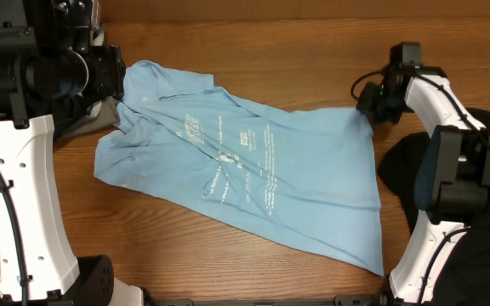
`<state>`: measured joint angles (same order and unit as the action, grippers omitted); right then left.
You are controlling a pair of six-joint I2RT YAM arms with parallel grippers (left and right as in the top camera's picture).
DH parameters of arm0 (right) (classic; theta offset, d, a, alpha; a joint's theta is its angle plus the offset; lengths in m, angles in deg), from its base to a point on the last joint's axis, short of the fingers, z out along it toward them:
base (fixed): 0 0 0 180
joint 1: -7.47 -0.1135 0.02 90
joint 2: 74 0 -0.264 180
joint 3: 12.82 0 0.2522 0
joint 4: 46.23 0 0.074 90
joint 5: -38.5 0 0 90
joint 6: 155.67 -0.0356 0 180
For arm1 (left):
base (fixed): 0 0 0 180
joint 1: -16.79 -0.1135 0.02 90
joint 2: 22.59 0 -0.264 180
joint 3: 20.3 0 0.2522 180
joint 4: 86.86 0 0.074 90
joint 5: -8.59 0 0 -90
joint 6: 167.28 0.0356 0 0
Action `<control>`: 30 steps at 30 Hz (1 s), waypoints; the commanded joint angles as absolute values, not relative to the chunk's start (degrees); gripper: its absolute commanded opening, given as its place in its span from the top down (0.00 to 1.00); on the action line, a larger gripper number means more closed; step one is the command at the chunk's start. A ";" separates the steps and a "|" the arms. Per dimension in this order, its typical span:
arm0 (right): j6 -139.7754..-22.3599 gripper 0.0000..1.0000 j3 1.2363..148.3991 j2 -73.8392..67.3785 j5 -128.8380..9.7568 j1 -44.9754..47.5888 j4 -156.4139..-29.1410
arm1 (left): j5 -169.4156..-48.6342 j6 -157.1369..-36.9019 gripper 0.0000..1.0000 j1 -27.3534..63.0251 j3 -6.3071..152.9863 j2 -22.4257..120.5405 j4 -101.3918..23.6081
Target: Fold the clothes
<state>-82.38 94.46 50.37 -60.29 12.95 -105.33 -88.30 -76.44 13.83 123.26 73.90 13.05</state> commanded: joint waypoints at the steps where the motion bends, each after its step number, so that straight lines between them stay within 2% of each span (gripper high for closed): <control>1: -82.14 0.96 99.90 50.20 -61.02 14.63 -102.32 | -88.52 -75.79 0.38 14.28 123.76 73.50 12.83; 3: -82.14 0.96 101.19 50.20 -61.04 15.31 -100.20 | -88.50 -75.79 0.38 14.28 123.76 73.50 13.23; 4: -82.14 0.86 101.47 50.20 -61.13 15.55 -99.39 | -88.50 -75.79 0.38 14.28 123.76 73.50 13.42; 5: -82.12 0.41 101.63 50.20 -61.26 15.83 -98.78 | -88.52 -75.79 0.38 14.28 123.76 73.53 13.71; 6: -82.09 0.12 101.73 50.20 -61.26 16.01 -98.93 | -88.50 -75.79 0.38 14.31 123.76 73.50 14.06; 8: -82.09 0.01 101.91 50.20 -61.26 16.53 -100.44 | -88.50 -75.76 0.36 14.28 123.76 73.50 14.78; 11: -82.09 0.00 101.93 50.05 -61.52 17.43 -103.72 | -88.35 -75.68 0.35 14.28 123.76 73.50 15.85; 14: -81.88 0.02 101.95 48.93 -63.70 18.80 -107.65 | -86.14 -75.04 0.39 14.28 123.76 73.33 16.85; 17: -81.83 0.02 101.95 46.61 -67.00 20.25 -111.06 | -83.17 -75.11 0.41 14.28 123.76 72.89 17.55; 21: -78.86 0.03 101.95 41.30 -73.63 21.49 -115.08 | -82.45 -75.13 0.41 14.28 123.79 71.58 19.94; 23: -77.70 0.03 101.95 37.52 -74.20 21.60 -117.62 | -82.45 -75.15 0.35 14.28 123.79 70.53 22.10; 25: -77.59 0.03 101.95 33.72 -74.35 21.60 -120.22 | -82.47 -75.20 0.21 14.28 123.70 69.50 23.72; 26: -77.57 0.03 101.95 30.94 -74.79 21.56 -121.99 | -83.04 -76.59 0.09 14.28 123.39 68.67 23.72; 30: -77.64 0.03 101.95 24.67 -76.27 21.25 -127.76 | -88.30 -77.23 0.03 14.31 122.80 68.26 23.70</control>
